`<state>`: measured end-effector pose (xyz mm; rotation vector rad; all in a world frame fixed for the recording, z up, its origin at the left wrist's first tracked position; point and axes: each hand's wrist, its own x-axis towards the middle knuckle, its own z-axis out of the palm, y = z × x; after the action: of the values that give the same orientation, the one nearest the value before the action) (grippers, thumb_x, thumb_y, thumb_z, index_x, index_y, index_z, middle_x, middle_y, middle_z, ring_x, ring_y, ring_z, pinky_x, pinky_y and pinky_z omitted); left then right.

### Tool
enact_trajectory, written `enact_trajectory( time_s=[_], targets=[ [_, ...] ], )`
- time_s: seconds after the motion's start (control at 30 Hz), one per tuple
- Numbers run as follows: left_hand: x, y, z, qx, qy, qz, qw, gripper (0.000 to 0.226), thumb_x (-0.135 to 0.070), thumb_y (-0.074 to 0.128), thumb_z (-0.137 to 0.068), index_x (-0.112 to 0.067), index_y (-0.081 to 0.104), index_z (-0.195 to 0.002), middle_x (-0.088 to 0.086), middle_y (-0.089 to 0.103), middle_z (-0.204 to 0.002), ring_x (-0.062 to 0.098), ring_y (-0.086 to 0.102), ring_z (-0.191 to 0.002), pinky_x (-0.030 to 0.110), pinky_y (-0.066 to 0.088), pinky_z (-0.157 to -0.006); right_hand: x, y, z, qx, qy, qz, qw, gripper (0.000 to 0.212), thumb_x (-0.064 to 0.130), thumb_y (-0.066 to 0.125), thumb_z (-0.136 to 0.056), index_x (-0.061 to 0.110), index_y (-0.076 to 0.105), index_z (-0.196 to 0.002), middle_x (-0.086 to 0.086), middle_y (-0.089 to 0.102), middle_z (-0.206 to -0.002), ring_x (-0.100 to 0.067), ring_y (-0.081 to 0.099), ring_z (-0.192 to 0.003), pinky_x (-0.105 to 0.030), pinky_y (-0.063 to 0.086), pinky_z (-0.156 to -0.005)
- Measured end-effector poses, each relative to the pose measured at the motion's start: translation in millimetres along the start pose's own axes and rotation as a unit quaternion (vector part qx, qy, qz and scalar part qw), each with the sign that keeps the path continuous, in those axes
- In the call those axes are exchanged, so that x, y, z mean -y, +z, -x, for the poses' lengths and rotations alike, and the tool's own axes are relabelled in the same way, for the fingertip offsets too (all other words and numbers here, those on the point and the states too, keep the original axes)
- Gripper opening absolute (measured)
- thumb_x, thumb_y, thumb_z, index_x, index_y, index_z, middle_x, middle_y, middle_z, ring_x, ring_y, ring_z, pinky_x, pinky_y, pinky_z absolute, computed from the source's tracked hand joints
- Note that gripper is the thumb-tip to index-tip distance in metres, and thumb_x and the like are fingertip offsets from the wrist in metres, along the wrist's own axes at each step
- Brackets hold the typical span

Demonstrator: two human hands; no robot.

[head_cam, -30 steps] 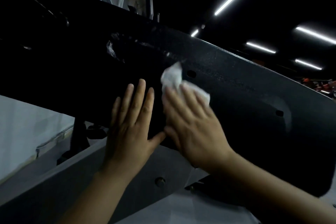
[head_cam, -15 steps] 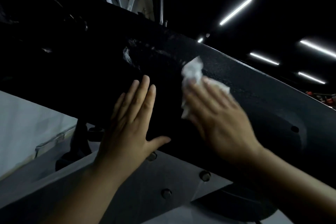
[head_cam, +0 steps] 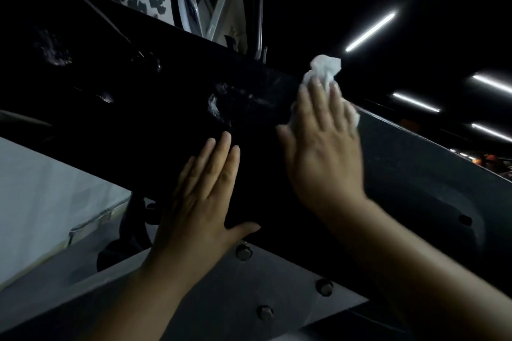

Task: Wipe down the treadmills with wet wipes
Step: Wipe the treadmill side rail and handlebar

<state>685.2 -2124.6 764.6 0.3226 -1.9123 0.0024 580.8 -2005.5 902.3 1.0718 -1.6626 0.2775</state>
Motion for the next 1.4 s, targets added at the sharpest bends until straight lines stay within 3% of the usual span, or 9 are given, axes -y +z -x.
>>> enact_trajectory(
  time_s=[0.2,0.37,0.57,0.77,0.97,1.03,1.17,1.27,1.4],
  targets=[
    [16.3,-8.1,1.3,-0.011,-0.03,0.012,0.999,0.104,-0.07,0.045,-0.082,-0.01,0.016,-0.161,0.004,0.001,-0.171,0.02,0.001,-0.157,0.038,0.008,-0.124,11.4,14.3,51.3,0.066,-0.253,0.075,0.962,0.06,0.042,0.032,-0.107,0.011,0.024,-0.159,-0.008,0.016,-0.166,-0.027,0.011,-0.155,-0.04,0.005,-0.126],
    [25.4,-11.6,1.0,-0.008,-0.02,0.003,1.0,0.105,-0.077,0.044,-0.087,-0.012,0.01,-0.162,0.002,-0.003,-0.171,0.02,-0.001,-0.157,0.037,0.008,-0.124,38.6,8.7,-20.4,-0.01,-0.054,-0.004,0.998,0.06,0.046,0.023,-0.107,0.015,0.02,-0.159,-0.004,0.012,-0.167,-0.025,0.004,-0.155,-0.036,0.002,-0.126],
    [46.4,-15.9,4.6,-0.038,-0.067,0.029,0.997,0.111,-0.077,0.054,-0.082,-0.011,0.011,-0.161,0.002,-0.001,-0.171,0.017,0.0,-0.157,0.033,0.007,-0.125,54.7,28.2,16.3,0.037,-0.29,0.052,0.955,0.056,0.038,0.033,-0.107,0.01,0.034,-0.155,-0.009,0.026,-0.164,-0.028,0.016,-0.154,-0.043,0.014,-0.125],
    [52.6,-18.0,6.7,-0.026,-0.063,0.03,0.997,0.114,-0.075,0.053,-0.079,-0.011,0.009,-0.162,-0.001,-0.007,-0.171,0.015,-0.005,-0.157,0.026,0.002,-0.123,74.6,18.1,-37.5,-0.008,-0.115,-0.005,0.993,0.061,0.044,0.023,-0.108,0.012,0.02,-0.159,-0.006,0.012,-0.166,-0.024,0.003,-0.155,-0.04,0.007,-0.126],
    [62.6,-21.2,13.7,-0.023,-0.054,0.027,0.998,0.108,-0.071,0.053,-0.082,-0.01,0.014,-0.162,0.0,-0.002,-0.171,0.015,-0.001,-0.157,0.029,0.009,-0.124,49.3,30.3,31.2,0.063,-0.346,0.077,0.933,0.057,0.037,0.033,-0.107,0.01,0.03,-0.157,-0.008,0.022,-0.165,-0.028,0.018,-0.154,-0.042,0.016,-0.124],
    [64.4,-22.6,15.0,-0.02,-0.057,0.017,0.998,0.112,-0.072,0.055,-0.079,-0.01,0.012,-0.162,-0.002,-0.005,-0.171,0.015,-0.003,-0.157,0.024,0.003,-0.124,39.7,19.7,5.2,0.04,-0.29,0.06,0.954,0.056,0.037,0.032,-0.108,0.01,0.029,-0.157,-0.009,0.023,-0.165,-0.03,0.023,-0.152,-0.039,0.013,-0.124],
    [67.0,-18.7,18.7,-0.028,-0.059,0.014,0.998,0.112,-0.073,0.055,-0.082,-0.011,0.009,-0.162,-0.001,-0.006,-0.171,0.017,-0.002,-0.157,0.035,0.013,-0.121,80.7,14.7,-54.4,0.008,-0.113,0.01,0.994,0.062,0.046,0.019,-0.107,0.014,0.013,-0.16,-0.005,0.004,-0.167,-0.025,-0.001,-0.155,-0.038,0.0,-0.125],
    [74.4,-17.4,22.7,-0.039,-0.064,0.007,0.997,0.109,-0.078,0.049,-0.085,-0.01,0.011,-0.162,0.002,-0.003,-0.171,0.018,0.0,-0.157,0.041,0.021,-0.122,104.0,41.3,-13.5,0.03,-0.243,0.042,0.969,0.062,0.041,0.026,-0.107,0.008,0.02,-0.159,-0.013,0.011,-0.167,-0.033,0.005,-0.155,-0.049,0.013,-0.125],
    [77.6,-19.9,27.1,-0.028,-0.063,-0.002,0.998,0.113,-0.077,0.05,-0.082,-0.008,0.01,-0.162,0.004,-0.003,-0.171,0.02,-0.001,-0.157,0.044,0.02,-0.123,57.5,44.1,55.1,0.067,-0.372,0.083,0.922,0.061,0.035,0.037,-0.103,0.01,0.028,-0.158,-0.009,0.018,-0.167,-0.029,0.01,-0.155,-0.044,0.014,-0.124]
  ],
)
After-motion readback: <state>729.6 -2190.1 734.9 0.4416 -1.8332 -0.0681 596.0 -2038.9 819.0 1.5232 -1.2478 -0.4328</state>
